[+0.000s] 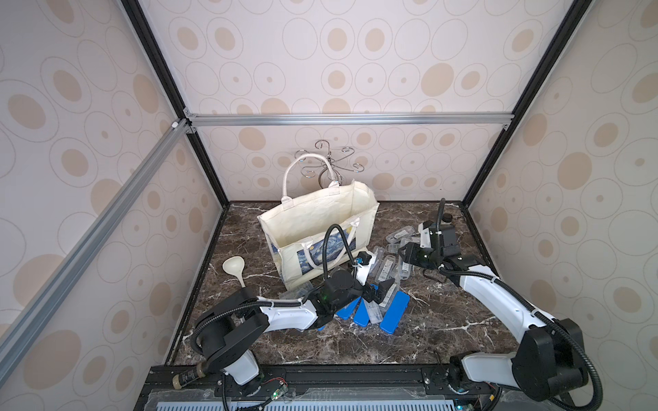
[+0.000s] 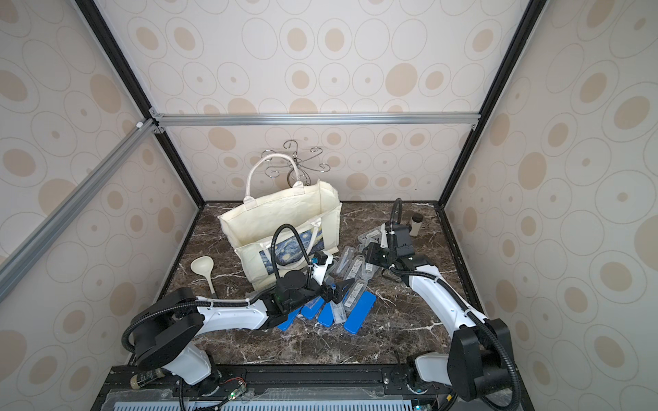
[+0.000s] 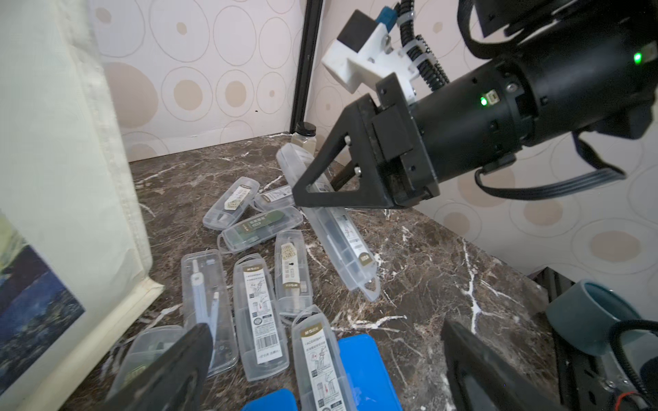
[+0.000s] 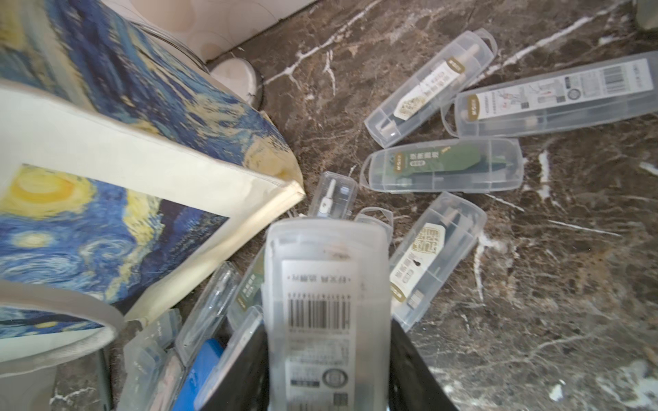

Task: Put the compass set into the canvas bag
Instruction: Pick up the compass set at the center of the board.

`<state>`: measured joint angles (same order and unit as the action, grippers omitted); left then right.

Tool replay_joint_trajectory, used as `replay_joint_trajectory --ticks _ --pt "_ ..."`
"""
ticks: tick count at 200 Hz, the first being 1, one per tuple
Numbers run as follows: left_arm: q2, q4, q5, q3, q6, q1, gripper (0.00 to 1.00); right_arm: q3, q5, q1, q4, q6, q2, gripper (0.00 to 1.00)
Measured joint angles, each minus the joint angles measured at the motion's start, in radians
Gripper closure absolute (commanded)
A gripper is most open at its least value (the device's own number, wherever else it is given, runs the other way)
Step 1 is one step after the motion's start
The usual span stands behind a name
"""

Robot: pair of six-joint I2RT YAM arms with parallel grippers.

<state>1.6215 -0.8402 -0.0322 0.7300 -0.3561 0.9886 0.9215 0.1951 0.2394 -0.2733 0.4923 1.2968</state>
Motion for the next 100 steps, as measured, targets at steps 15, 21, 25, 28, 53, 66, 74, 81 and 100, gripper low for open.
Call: replay_joint_trajectory --ticks 15,21,25,28,53,66,74,81,100 --pt "0.031 -0.019 -0.009 0.019 -0.032 0.0 0.0 0.0 0.016 0.0 0.013 0.01 -0.01 0.55" --pt "0.042 -0.024 -0.011 0.026 -0.042 0.0 0.0 0.0 0.02 0.0 0.017 0.015 -0.015 0.55" --pt "0.049 -0.029 -0.011 0.029 -0.048 0.0 0.0 0.0 0.023 0.0 0.019 0.016 -0.018 0.55" --pt "0.057 -0.034 -0.012 0.032 -0.053 0.0 0.0 0.0 0.025 0.0 0.02 0.018 -0.021 0.55" --pt "0.113 -0.047 -0.012 0.068 -0.076 0.002 0.0 0.0 0.042 0.0 0.031 0.027 -0.042 0.55" --pt "0.143 -0.047 -0.014 0.098 -0.084 0.003 0.01 0.0 0.049 0.0 0.035 0.031 -0.055 0.55" --pt "0.159 -0.047 -0.017 0.116 -0.088 0.004 0.02 0.0 0.053 0.0 0.038 0.035 -0.063 0.55" --pt "0.171 -0.05 -0.022 0.132 -0.093 0.005 0.03 0.0 0.056 0.0 0.041 0.036 -0.068 0.55" --pt "0.194 -0.067 -0.032 0.163 -0.101 0.007 0.06 0.0 0.064 0.0 0.05 0.042 -0.076 0.55"
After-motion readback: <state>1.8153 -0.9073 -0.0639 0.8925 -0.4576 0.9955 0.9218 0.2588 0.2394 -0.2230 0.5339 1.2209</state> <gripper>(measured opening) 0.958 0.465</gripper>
